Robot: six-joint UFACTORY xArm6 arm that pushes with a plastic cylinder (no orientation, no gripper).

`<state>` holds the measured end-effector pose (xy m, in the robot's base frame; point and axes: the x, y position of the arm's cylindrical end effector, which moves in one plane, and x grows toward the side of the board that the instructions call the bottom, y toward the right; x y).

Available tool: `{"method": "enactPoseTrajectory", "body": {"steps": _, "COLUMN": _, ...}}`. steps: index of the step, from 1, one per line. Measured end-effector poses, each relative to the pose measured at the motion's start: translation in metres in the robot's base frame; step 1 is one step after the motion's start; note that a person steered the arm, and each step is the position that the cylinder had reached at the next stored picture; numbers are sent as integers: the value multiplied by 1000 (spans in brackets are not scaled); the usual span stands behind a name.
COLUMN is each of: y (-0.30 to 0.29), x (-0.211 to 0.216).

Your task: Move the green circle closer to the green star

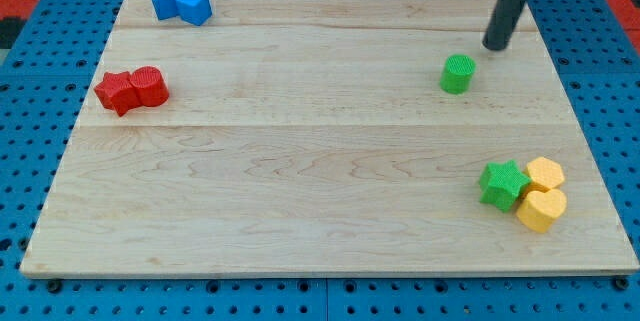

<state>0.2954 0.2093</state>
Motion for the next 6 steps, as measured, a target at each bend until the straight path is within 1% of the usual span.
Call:
{"method": "enactPoseTrajectory", "body": {"steps": 1, "y": -40, "x": 55}}
{"method": "enactPoseTrajectory", "body": {"steps": 2, "y": -21, "x": 118}}
{"method": "enactPoseTrajectory", "body": {"steps": 3, "y": -38, "x": 145}}
{"method": "enactPoseTrajectory", "body": {"steps": 4, "y": -45, "x": 101}}
{"method": "enactPoseTrajectory", "body": {"steps": 5, "y": -76, "x": 121}}
{"method": "enactPoseTrajectory", "body": {"steps": 6, "y": -76, "x": 171}}
